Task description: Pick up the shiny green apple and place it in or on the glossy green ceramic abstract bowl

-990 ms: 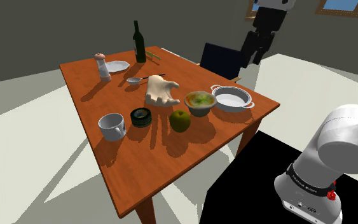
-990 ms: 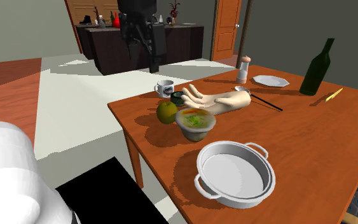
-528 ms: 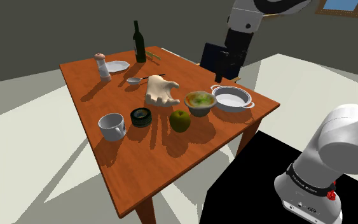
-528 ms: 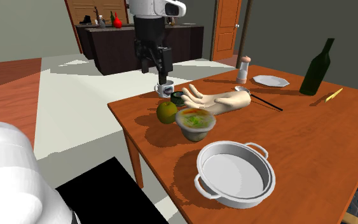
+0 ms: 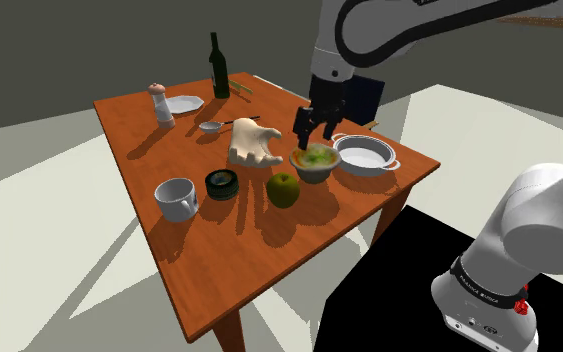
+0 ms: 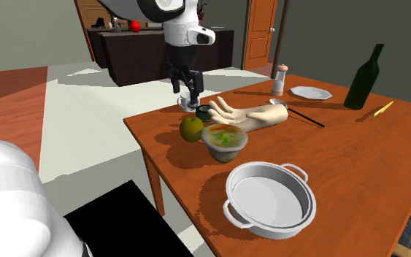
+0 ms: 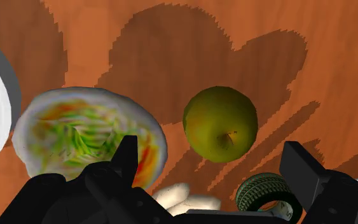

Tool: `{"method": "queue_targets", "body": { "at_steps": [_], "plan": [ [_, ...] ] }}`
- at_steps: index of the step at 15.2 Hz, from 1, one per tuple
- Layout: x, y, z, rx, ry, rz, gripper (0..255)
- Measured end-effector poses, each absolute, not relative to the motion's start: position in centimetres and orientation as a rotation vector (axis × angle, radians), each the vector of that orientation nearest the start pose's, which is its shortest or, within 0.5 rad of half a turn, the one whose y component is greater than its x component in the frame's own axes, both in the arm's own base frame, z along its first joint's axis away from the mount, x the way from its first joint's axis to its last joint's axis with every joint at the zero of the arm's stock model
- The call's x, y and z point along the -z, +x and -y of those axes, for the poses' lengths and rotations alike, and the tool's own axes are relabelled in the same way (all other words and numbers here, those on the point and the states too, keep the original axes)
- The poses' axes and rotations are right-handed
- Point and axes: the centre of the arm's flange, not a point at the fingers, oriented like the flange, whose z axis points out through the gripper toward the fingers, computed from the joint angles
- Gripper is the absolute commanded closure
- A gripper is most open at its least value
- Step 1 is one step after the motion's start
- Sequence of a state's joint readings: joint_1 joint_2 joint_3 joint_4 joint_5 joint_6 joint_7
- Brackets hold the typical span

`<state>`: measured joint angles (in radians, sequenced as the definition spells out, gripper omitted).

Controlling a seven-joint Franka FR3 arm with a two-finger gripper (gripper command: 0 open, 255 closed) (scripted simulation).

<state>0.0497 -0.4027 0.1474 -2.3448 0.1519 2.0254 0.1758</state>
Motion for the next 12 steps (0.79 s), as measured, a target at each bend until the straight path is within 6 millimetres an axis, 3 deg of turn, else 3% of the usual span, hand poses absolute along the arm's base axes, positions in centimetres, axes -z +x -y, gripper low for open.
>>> {"method": "queue_targets", "body": {
  "at_steps": [6,12],
  "plan": [
    [-44.5,47.9,-14.0,0.102,-3.06,-0.077,0],
    [-41.4,49.0,-14.8,0.101,-3.062,-0.078,0]
  ]
}}
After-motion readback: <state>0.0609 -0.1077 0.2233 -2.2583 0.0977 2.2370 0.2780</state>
